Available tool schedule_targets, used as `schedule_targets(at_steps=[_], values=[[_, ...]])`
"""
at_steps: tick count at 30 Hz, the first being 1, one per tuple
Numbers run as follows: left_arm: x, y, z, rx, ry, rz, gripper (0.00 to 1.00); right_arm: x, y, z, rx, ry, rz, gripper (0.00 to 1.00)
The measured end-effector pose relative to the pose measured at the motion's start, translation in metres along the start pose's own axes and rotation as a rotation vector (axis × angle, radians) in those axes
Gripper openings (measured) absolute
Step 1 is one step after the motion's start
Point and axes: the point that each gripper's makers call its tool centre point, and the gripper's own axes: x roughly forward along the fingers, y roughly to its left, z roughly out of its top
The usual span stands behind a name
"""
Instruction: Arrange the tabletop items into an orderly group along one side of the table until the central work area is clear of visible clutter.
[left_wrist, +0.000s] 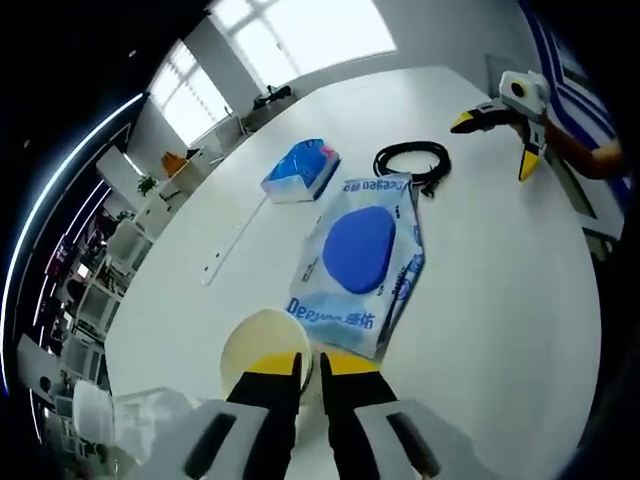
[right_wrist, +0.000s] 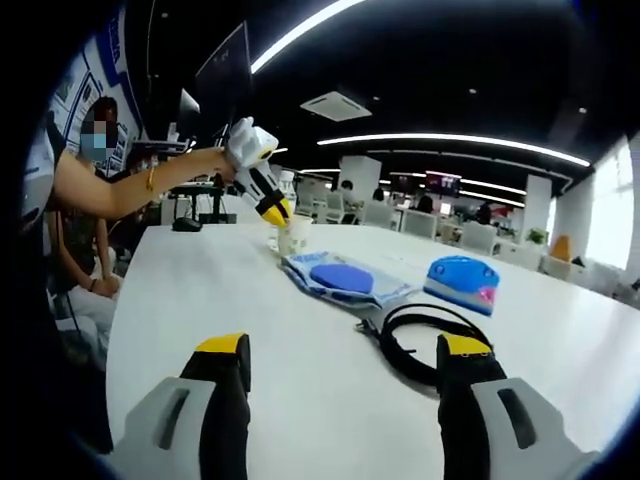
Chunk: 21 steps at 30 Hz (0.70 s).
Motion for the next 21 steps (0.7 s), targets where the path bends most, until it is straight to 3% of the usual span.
schedule_targets(at_steps=[10,21], values=[[-0.0031,0.0021,-0.0005,0.014,0.017,0.03,0.22,-0.0005,-0.0015,0.0026,-0.008,-0.002,0.0,0.72],[-0.0061,0.0019,0.0015,0.025,0.013,0.036,0.23,-0.0008,-0.0019,0.0022,-0.011,0.001,-0.001,0.72]])
